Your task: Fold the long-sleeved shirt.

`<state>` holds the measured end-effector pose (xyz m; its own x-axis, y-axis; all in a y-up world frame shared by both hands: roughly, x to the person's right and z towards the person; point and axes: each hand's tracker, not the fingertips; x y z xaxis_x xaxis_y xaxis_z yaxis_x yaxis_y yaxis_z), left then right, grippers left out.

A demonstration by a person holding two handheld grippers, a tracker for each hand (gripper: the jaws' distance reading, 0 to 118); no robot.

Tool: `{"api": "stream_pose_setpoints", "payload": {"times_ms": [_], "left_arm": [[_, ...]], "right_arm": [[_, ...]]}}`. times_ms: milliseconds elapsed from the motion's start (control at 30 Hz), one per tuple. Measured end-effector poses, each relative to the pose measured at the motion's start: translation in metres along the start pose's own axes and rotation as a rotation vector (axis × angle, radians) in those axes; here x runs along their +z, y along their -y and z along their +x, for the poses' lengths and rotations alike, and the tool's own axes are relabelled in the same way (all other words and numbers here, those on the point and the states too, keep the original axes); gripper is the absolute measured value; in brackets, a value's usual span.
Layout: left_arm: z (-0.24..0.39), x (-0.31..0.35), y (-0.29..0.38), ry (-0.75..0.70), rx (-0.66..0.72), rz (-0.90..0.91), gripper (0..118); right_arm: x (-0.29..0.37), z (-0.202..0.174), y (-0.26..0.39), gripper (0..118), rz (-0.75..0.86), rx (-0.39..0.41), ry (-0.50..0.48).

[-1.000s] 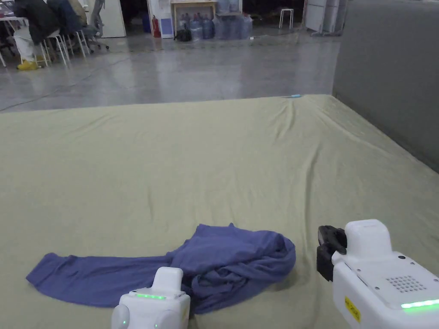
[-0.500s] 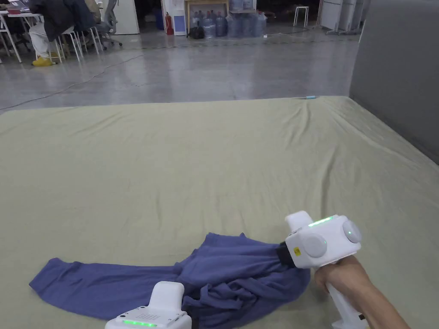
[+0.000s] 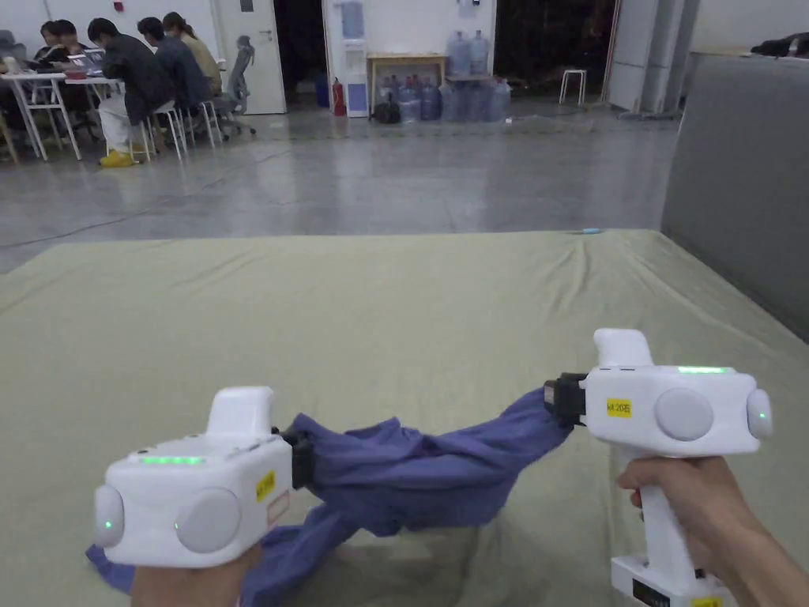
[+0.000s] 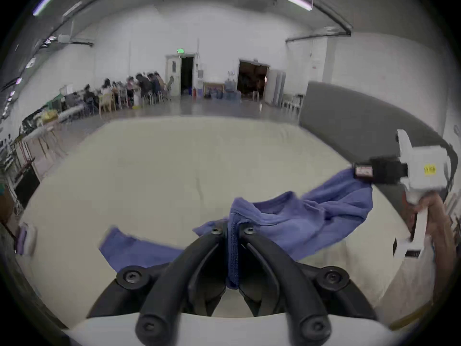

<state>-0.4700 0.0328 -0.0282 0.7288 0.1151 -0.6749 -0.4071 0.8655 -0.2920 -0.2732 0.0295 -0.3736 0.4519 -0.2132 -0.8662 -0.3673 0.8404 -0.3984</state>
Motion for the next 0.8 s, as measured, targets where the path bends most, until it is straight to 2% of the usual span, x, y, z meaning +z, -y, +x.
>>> {"api": "stream_pose_setpoints", "payload": {"times_ms": [233, 333, 400, 533, 633, 800], "left_arm": [[-0.021, 0.038, -0.143, -0.067, -0.068, 0.228, 0], [-0.019, 0.034, -0.213, -0.09, -0.101, 0.265, 0], [-0.016, 0.029, -0.255, -0.151, -0.126, 0.296, 0], [-0.014, 0.026, -0.331, -0.176, -0.095, 0.322, 0], [-0.002, 0.03, -0.37, -0.207, -0.13, 0.36, 0], [0.007, 0.021, -0.378, -0.176, -0.138, 0.385, 0]], "right_arm": [[0.02, -0.063, -0.099, 7, 0.171, 0.054, 0.006], [0.015, -0.094, -0.164, 7, 0.24, 0.151, 0.051], [0.014, -0.106, -0.205, 7, 0.26, 0.136, 0.057], [0.016, -0.119, -0.284, 7, 0.348, 0.136, 0.115], [0.025, -0.124, -0.326, 7, 0.392, 0.154, 0.113], [0.022, -0.118, -0.337, 7, 0.413, 0.159, 0.136]]}}
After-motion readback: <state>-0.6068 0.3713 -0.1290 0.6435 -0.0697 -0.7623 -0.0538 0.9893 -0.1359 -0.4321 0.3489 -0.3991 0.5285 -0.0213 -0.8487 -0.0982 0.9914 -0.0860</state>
